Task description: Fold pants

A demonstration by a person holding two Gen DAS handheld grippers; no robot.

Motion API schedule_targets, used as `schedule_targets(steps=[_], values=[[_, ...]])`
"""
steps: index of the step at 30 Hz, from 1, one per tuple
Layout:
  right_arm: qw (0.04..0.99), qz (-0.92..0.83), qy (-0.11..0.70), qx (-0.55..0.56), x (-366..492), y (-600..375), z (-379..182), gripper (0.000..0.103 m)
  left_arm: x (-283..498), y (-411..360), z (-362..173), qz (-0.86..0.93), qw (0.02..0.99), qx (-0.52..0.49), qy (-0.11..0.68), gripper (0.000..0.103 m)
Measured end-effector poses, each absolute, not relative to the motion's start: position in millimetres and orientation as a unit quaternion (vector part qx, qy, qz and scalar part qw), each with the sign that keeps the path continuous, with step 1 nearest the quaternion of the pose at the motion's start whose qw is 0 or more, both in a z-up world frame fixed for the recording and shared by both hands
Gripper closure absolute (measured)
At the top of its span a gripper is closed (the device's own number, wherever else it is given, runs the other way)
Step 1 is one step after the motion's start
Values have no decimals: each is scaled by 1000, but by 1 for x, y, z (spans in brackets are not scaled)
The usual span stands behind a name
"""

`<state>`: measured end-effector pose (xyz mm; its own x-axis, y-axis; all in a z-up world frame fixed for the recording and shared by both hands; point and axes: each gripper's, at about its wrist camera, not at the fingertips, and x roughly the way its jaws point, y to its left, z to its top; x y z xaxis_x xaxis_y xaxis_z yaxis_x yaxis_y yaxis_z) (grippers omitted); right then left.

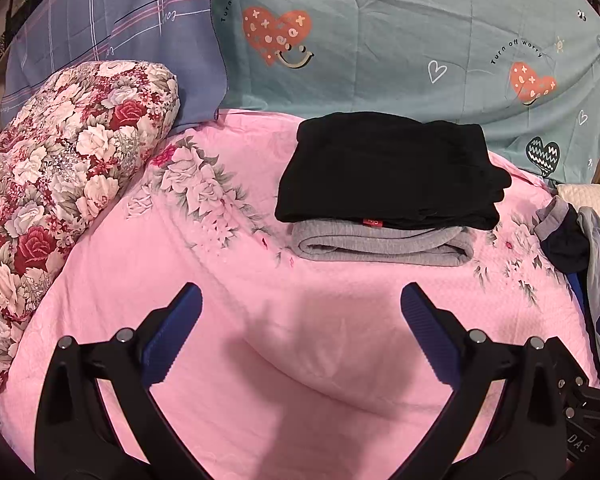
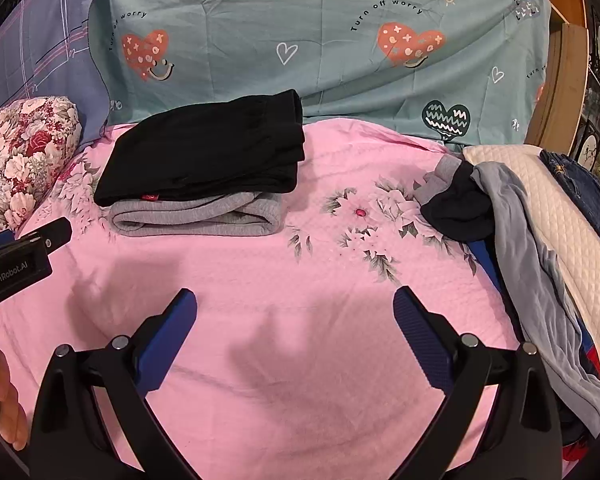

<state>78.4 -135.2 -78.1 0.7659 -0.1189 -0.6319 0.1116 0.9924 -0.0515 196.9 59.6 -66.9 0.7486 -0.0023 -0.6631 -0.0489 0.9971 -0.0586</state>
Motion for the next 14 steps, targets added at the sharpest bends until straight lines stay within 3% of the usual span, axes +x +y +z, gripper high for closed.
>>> schedule_targets(steps=[14], values=[[941, -58, 333, 1, 77, -137, -76, 4, 198, 61, -69, 9, 932, -42, 359, 2]])
